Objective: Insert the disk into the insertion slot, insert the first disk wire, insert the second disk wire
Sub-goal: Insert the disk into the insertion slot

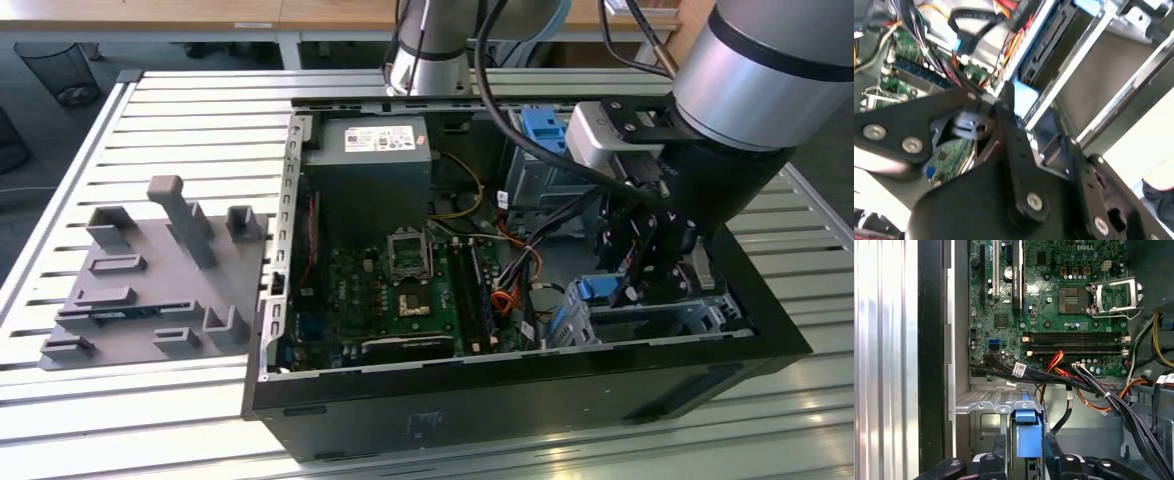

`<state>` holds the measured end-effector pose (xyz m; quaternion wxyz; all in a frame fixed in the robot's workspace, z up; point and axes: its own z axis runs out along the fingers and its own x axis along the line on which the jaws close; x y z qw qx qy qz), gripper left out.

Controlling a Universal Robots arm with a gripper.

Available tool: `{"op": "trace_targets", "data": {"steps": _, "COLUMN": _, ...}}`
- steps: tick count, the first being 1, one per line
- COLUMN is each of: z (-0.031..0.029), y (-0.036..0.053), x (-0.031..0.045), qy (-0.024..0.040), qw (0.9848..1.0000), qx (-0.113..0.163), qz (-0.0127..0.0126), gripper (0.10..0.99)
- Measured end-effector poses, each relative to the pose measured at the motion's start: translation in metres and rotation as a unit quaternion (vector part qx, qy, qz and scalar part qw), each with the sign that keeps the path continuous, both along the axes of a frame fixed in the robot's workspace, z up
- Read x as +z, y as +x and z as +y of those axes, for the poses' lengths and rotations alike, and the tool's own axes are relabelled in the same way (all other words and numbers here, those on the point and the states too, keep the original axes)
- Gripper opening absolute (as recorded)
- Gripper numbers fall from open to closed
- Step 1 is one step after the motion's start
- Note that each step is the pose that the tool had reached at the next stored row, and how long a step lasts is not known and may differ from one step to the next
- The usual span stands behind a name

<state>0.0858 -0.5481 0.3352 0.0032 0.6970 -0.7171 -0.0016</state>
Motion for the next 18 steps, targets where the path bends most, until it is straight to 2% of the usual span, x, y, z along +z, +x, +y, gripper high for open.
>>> {"op": "trace_targets", "data": {"steps": 3, "z": 0.0, "y": 0.0, "x": 0.0, "qy": 0.0, "qw": 1.0, "qx": 0.0, "qz": 0.0, "gripper": 0.427}}
{"op": "trace_targets", "data": {"steps": 4, "z": 0.0, "y": 0.0, "x": 0.0, "qy": 0.0, "qw": 1.0, "qx": 0.0, "qz": 0.0, "gripper": 0.365}}
{"op": "trace_targets", "data": {"steps": 5, "z": 0.0001, "y": 0.0, "x": 0.0001, "qy": -0.0001, "qw": 1.0, "qx": 0.0, "qz": 0.0, "gripper": 0.365}}
{"op": "trace_targets", "data": {"steps": 8, "z": 0.0002, "y": 0.0, "x": 0.002, "qy": -0.0004, "qw": 1.0, "qx": 0.0, "qz": 0.0, "gripper": 0.188}}
{"op": "trace_targets", "data": {"steps": 9, "z": 0.0002, "y": 0.0, "x": 0.0028, "qy": -0.0005, "qw": 1.0, "qx": 0.0, "qz": 0.0, "gripper": 0.188}}
{"op": "trace_targets", "data": {"steps": 10, "z": 0.0004, "y": 0.0, "x": 0.0033, "qy": -0.0008, "qw": 1.0, "qx": 0.0, "qz": 0.0, "gripper": 0.129}}
{"op": "trace_targets", "data": {"steps": 18, "z": 0.0003, "y": 0.0, "x": 0.0062, "qy": -0.0009, "qw": 1.0, "qx": 0.0, "qz": 0.0, "gripper": 0.106}}
